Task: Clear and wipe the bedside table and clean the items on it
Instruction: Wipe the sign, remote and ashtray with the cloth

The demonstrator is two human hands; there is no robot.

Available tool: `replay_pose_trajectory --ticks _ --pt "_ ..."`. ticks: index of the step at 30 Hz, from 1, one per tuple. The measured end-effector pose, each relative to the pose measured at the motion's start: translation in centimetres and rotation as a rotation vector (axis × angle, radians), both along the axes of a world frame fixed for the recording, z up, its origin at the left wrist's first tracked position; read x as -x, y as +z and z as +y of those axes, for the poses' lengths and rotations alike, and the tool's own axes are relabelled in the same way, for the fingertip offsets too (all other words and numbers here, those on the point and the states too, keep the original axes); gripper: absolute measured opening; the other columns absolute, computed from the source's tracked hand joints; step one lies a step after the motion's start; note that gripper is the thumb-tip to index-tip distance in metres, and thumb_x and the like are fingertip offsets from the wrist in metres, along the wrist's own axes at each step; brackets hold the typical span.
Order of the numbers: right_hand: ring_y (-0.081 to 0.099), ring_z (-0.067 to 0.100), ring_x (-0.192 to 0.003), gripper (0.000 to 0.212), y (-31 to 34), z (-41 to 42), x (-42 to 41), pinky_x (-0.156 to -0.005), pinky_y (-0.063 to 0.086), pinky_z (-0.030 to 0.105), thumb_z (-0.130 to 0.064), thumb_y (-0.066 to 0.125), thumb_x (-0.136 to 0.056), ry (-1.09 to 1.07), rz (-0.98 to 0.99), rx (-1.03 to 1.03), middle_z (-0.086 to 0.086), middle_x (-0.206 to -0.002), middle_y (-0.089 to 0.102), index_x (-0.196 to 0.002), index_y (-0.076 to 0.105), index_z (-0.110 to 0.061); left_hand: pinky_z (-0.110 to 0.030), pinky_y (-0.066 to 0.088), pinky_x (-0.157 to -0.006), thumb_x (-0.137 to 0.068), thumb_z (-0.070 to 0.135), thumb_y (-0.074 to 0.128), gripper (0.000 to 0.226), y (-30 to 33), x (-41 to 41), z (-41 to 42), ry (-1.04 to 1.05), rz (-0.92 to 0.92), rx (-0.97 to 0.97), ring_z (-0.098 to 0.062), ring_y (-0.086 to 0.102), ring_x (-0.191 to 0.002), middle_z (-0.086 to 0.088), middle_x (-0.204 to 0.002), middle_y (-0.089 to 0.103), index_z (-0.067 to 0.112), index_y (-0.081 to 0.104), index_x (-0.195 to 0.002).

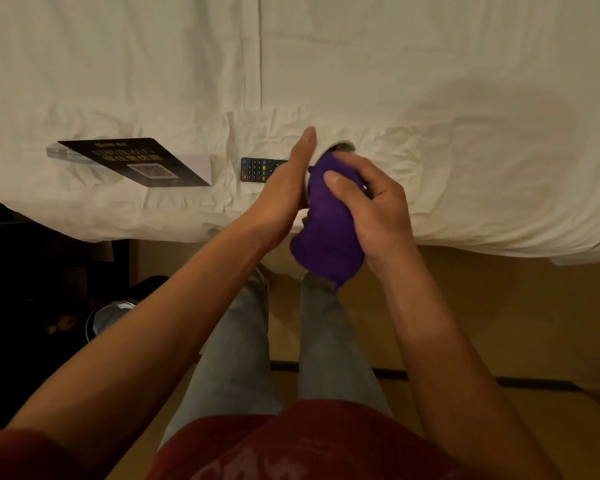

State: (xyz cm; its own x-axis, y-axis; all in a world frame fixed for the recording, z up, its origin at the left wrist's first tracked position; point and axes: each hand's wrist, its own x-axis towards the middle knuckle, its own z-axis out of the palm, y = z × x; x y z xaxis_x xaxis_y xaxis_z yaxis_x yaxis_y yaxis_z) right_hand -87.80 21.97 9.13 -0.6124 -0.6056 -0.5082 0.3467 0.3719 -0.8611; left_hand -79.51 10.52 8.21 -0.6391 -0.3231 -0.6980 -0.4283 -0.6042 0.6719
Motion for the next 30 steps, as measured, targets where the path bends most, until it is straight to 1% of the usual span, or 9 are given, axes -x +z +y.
replay_pose_trajectory --ticks 3,5,8,10,12,14,19,23,30 --pt "0.074 0.005 -0.094 0.022 0.0 0.7 0.9 -0.073 0.056 0.018 -0.030 0.072 -0.088 0.157 -0.019 0.015 -0.015 -0.103 0.078 -0.103 0.076 -0.045 -0.040 0.050 -0.107 -0.096 0.068 0.039 0.058 -0.4 -0.2 -0.3 -0.076 0.023 0.023 -0.028 0.069 -0.115 -0.023 -0.119 0.072 0.030 0.082 -0.095" --pt "0.073 0.002 -0.088 0.022 -0.1 1.0 1.8 -0.070 0.053 0.014 -0.028 0.071 -0.090 0.326 0.058 -0.093 -0.020 -0.095 0.077 -0.103 0.076 -0.046 -0.033 0.052 -0.098 -0.086 0.076 0.042 0.051 -0.8 -0.2 -0.4 -0.161 -0.031 0.105 -0.013 0.072 -0.104 -0.006 -0.105 0.076 0.041 0.079 -0.082" --pt "0.068 0.009 -0.093 0.023 -0.9 1.1 2.8 -0.077 0.054 0.027 -0.035 0.067 -0.091 0.764 0.346 -0.424 -0.017 -0.099 0.074 -0.111 0.077 -0.041 -0.029 0.055 -0.077 -0.080 0.084 0.039 0.054 -2.1 -0.2 -0.4 -0.212 -0.159 0.242 -0.015 0.074 -0.084 -0.005 -0.092 0.076 0.038 0.067 -0.086" --pt "0.066 0.018 -0.095 0.025 -1.4 1.7 3.6 -0.080 0.054 0.035 -0.040 0.065 -0.090 0.867 0.445 -0.605 -0.007 -0.106 0.075 -0.112 0.077 -0.035 -0.031 0.055 -0.066 -0.087 0.081 0.038 0.046 -3.2 0.0 -0.2 -0.102 -0.228 0.206 -0.016 0.074 -0.077 -0.004 -0.092 0.074 0.041 0.060 -0.094" --pt "0.064 0.015 -0.091 0.021 -1.8 3.0 4.6 -0.076 0.051 0.032 -0.038 0.064 -0.091 0.722 0.376 -0.629 -0.009 -0.101 0.074 -0.107 0.077 -0.034 -0.035 0.053 -0.064 -0.095 0.076 0.034 0.050 -4.3 0.0 -0.3 -0.007 -0.217 0.058 -0.025 0.074 -0.081 -0.013 -0.103 0.075 0.039 0.057 -0.119" --pt "0.062 0.006 -0.086 0.011 -2.5 4.8 5.4 -0.070 0.045 0.022 -0.037 0.065 -0.092 0.532 0.281 -0.594 -0.020 -0.091 0.069 -0.099 0.074 -0.039 -0.035 0.052 -0.063 -0.095 0.076 0.033 0.074 -5.2 0.1 -0.6 -0.035 -0.119 -0.061 -0.032 0.070 -0.081 -0.022 -0.110 0.074 0.020 0.053 -0.139" --pt "0.058 -0.004 -0.084 0.008 -3.7 8.3 6.5 -0.067 0.041 0.017 -0.037 0.067 -0.092 0.308 0.210 -0.572 -0.029 -0.088 0.062 -0.098 0.071 -0.042 -0.038 0.057 -0.065 -0.092 0.047 0.066 0.062 -6.5 2.8 0.3 -0.135 -0.047 0.004 -0.034 0.071 -0.082 -0.020 -0.112 0.068 0.004 0.049 -0.135" --pt "0.062 -0.001 -0.090 0.012 -4.5 9.6 7.3 -0.068 0.044 0.019 -0.037 0.067 -0.092 0.196 0.169 -0.559 -0.027 -0.095 0.067 -0.101 0.073 -0.040 -0.046 0.063 -0.061 -0.100 0.035 0.059 0.054 -8.1 5.8 1.7 -0.291 -0.212 0.197 -0.035 0.076 -0.073 -0.022 -0.114 0.064 0.006 0.035 -0.139" --pt "0.063 -0.002 -0.090 0.012 -5.4 10.7 9.1 -0.068 0.045 0.018 -0.035 0.067 -0.090 0.179 0.168 -0.534 -0.025 -0.095 0.069 -0.099 0.073 -0.040 -0.051 0.062 -0.060 -0.103 0.027 0.050 0.028 -11.0 9.2 3.2 -0.489 -0.340 0.563 -0.035 0.073 -0.058 -0.021 -0.088 0.070 0.000 0.053 -0.109"
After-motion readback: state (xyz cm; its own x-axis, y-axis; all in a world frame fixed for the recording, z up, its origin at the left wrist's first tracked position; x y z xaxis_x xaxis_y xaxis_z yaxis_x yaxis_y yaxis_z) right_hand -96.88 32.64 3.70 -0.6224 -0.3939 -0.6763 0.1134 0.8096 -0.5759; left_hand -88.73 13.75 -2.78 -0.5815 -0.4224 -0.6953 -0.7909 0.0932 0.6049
